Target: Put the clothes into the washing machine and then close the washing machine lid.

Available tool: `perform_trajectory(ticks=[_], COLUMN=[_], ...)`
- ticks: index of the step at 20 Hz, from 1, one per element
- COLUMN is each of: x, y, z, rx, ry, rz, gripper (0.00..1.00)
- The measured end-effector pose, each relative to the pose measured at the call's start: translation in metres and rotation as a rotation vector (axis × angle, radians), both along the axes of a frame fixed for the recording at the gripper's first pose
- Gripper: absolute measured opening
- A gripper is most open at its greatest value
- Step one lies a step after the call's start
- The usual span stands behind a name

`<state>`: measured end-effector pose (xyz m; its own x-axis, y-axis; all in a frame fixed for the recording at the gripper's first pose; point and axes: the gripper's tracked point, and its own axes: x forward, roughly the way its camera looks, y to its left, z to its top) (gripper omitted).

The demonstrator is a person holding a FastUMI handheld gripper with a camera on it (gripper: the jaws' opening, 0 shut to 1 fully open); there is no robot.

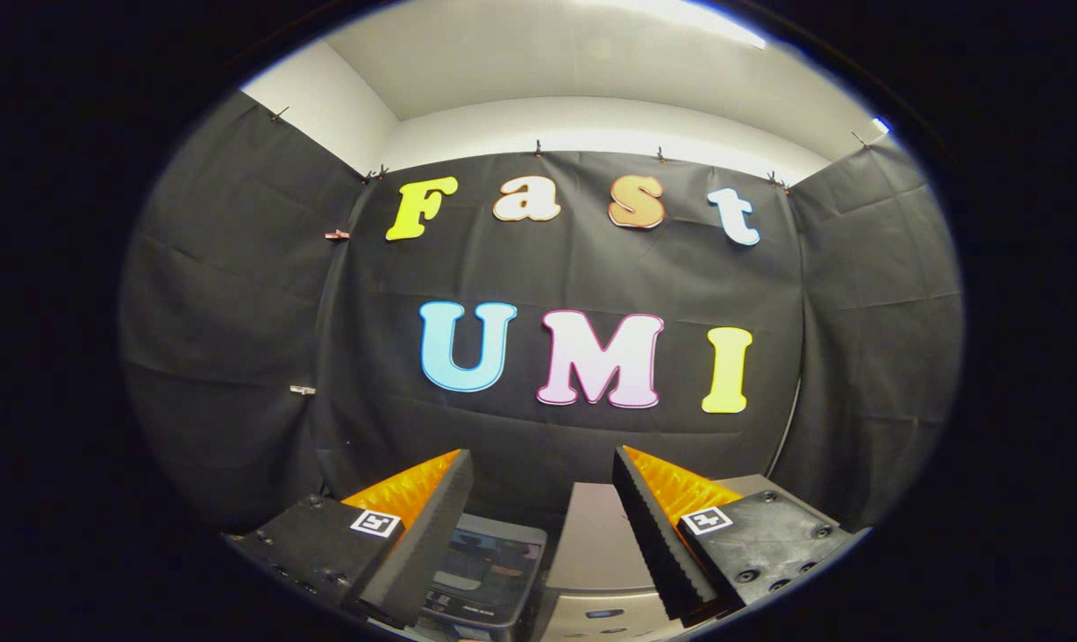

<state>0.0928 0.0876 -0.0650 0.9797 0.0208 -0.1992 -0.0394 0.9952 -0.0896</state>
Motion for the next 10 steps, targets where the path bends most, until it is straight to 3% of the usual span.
perform_trajectory(ticks=[10], x=[-0.028], y=[-0.062], z=[0.006], rx=[-0.011], ry=[-0.002], rz=[-0.123], gripper=[0.99])
